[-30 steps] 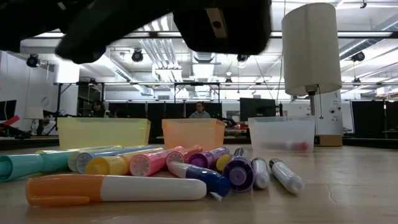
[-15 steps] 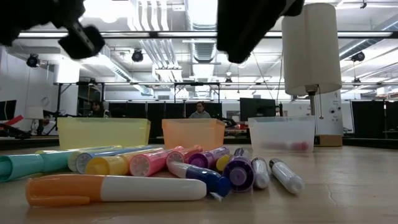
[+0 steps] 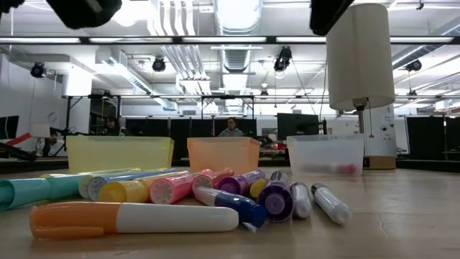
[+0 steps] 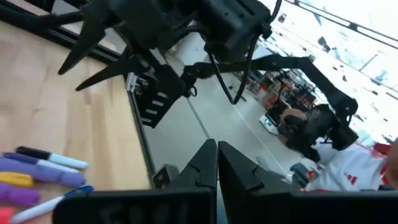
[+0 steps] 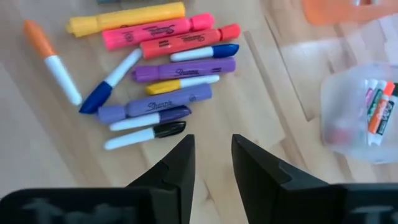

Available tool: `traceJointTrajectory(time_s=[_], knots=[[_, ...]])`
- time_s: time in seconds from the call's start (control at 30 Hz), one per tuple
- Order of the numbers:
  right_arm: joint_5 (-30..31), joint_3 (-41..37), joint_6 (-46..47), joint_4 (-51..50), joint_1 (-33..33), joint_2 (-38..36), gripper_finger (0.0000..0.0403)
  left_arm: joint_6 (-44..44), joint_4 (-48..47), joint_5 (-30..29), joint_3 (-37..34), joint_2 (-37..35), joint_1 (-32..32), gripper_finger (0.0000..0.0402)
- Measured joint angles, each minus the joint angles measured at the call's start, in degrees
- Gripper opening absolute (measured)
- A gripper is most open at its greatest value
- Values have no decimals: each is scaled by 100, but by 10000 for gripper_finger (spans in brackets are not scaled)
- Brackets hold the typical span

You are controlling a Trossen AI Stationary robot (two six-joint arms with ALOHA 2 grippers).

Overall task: Pick & Place Markers
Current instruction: Put the green pen into the orange bin

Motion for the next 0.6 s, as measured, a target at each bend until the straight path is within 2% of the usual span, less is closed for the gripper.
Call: traceJointTrajectory(time_s=[0.07, 0.2, 0.43, 0.6], knots=[[18, 0, -111, 2, 24, -3, 90, 0, -9, 9, 181, 192, -2, 9], [474, -4, -357, 2, 109, -5, 74, 518, -284, -23, 516, 469, -121, 9], [1205, -11, -769, 118, 234, -23, 48, 980, -1033, -752, 703, 698, -487, 9], [1344, -11, -2126, 1520, 135, -119, 38, 1027, -1269, -1131, 685, 679, -660, 9]])
